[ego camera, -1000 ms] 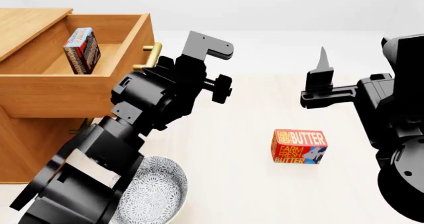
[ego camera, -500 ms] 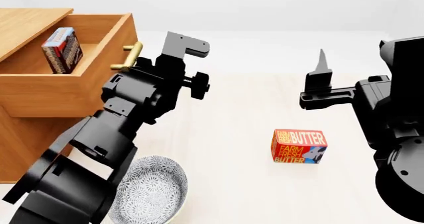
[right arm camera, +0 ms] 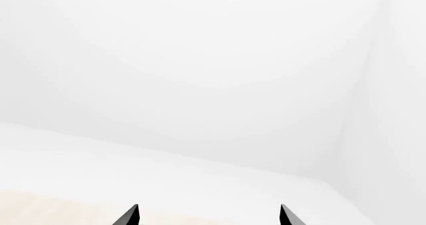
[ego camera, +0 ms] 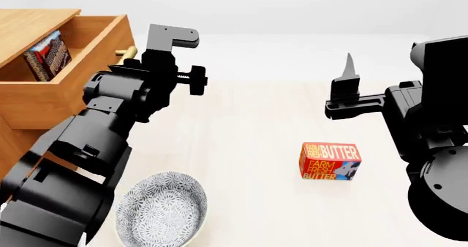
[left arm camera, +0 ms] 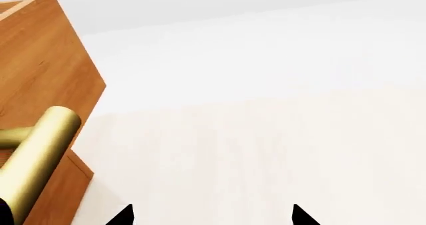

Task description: Put the chocolate pudding in the top drawer of the cabinet and close it.

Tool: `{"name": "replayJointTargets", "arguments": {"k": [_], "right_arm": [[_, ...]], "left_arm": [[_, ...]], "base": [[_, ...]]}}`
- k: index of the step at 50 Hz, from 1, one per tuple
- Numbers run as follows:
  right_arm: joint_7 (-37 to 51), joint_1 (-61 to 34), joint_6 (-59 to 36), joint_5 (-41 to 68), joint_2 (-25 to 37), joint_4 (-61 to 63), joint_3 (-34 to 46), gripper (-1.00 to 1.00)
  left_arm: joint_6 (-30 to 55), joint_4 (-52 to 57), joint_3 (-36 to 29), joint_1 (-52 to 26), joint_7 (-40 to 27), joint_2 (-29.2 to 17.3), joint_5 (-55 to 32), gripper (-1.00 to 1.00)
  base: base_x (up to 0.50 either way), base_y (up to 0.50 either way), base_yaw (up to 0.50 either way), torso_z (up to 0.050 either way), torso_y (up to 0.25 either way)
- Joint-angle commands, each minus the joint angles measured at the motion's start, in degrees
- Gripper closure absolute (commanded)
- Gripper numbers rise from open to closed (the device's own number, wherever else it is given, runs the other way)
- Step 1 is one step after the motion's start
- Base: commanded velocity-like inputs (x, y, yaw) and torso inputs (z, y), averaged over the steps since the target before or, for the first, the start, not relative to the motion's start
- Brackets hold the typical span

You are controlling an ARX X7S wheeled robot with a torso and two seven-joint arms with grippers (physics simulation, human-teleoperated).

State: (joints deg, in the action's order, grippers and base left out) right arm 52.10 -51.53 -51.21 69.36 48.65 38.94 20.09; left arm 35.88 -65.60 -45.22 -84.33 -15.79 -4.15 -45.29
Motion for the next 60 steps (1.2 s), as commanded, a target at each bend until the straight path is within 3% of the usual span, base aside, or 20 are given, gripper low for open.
{"name": "replayJointTargets", "arguments": {"k": [1,19,60], "right_arm": [[0.42,-1.11,-0.79,0.27,-0.58,-0.09,0.66,-1.0],[0.84,-2.18,-1.55,0.12,-1.51,-0.38,1.75,-1.0],[1.44,-4.44,-2.54,0.28,-3.15,-1.18,3.26,-1.0]], "left_arm": [[-2.77,-5.86,-0.22,-1.96,1.81,-1.4,1.67,-1.0],[-4.62,-9.26,3.53,-1.47,2.23,-4.85,4.82,-1.0],[-2.62,-9.29,23.56,-1.99,2.65,-13.28,21.24,-1.0]], "base": [[0.0,0.0,0.0,0.0,0.0],[0.0,0.0,0.0,0.0,0.0],[0.0,0.0,0.0,0.0,0.0]]}}
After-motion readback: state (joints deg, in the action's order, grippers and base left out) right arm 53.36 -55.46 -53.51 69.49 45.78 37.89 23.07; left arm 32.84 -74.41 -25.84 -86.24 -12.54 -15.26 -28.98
